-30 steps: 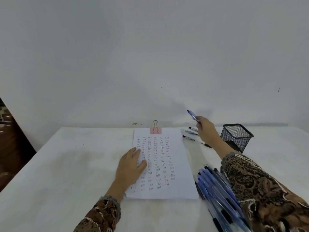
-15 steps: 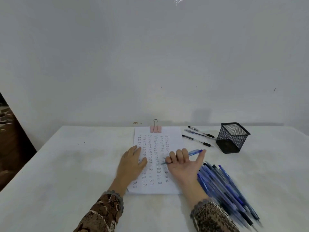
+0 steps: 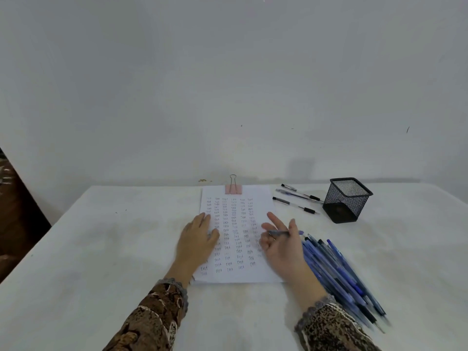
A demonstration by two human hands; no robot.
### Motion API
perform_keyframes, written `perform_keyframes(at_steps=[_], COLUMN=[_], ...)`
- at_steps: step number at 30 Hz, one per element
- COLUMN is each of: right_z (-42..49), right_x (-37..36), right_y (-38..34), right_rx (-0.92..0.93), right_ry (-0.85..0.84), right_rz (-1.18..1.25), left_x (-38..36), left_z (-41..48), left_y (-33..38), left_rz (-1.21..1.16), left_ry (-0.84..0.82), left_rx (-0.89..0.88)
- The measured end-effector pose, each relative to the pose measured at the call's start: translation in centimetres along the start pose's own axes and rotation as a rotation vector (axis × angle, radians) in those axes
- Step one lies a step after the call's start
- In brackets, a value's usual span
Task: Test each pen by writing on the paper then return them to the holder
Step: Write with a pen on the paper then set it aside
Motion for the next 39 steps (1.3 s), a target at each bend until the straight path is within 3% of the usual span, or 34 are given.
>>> perform_keyframes(at_steps=[6, 12, 26, 39], right_z=[-1.1, -0.8, -1.4, -1.7], right_x=[0.3, 1.2, 0.9, 0.9], right_y=[-0.5, -0.2, 0.8, 0.4], right_rx=[0.035, 0.429, 0.390, 0.442], right_ry=[-0.016, -0.006, -0.054, 0.025], right_rz=[-0.288, -0.838, -1.001, -1.050], left_x=[-0.2, -0.2, -0.1, -0.3], left_z=[0.1, 0.0, -0.1, -0.1], left_y=[-0.5, -0.5, -1.0, -1.1], left_rz=[0.062, 0.045, 0.003, 0.013], left_ry=[0.004, 0.009, 0.017, 0.023], left_rx=[0.024, 0.031, 0.007, 0.001])
Point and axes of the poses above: each hand's wrist, its own z-axis towards the middle knuckle, its own x-axis out of the back of the hand, y = z × x, the point moved 2 cm from there along z, towards the middle knuckle, and after that the axes turned 1 degree about y, right-handed, at the moved point
